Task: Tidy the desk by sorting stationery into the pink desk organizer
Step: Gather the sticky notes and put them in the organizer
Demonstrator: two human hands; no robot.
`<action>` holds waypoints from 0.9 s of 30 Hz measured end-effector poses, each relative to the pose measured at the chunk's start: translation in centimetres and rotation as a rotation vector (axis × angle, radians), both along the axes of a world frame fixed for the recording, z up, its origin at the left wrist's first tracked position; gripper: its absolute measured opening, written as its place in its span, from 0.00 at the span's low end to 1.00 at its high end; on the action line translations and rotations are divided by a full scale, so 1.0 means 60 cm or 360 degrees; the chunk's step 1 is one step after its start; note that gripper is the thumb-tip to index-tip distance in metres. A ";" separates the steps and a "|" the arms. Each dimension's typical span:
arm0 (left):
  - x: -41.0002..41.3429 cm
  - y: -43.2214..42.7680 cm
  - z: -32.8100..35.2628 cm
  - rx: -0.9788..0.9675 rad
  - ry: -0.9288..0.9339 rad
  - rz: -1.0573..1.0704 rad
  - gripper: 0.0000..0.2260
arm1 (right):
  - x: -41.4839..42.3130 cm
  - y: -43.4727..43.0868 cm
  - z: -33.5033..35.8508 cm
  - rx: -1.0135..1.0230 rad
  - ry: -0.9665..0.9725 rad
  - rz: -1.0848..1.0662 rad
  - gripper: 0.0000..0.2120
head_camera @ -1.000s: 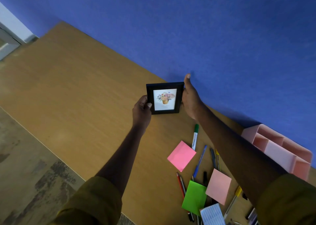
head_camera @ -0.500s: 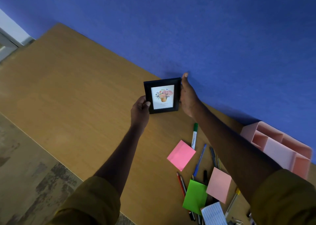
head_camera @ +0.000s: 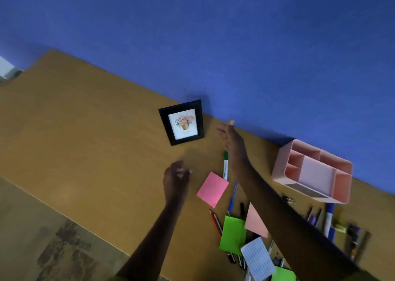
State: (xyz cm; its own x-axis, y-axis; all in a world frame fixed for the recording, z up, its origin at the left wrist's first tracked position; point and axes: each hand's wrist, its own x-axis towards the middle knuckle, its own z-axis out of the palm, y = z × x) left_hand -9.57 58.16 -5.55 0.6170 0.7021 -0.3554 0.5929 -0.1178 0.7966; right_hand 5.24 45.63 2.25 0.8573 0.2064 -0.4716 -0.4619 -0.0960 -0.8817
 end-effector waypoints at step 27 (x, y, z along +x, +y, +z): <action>-0.038 -0.181 0.054 0.0737 0.0329 -0.0904 0.12 | -0.231 -0.237 -0.075 -0.0097 0.0475 -0.0137 0.04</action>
State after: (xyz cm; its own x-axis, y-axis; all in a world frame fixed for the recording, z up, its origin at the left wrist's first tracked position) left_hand -11.87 47.32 -2.30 0.8810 0.4020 -0.2496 0.4732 -0.7446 0.4709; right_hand -8.65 31.40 -2.24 0.6922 0.1029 -0.7143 -0.7081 -0.0940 -0.6998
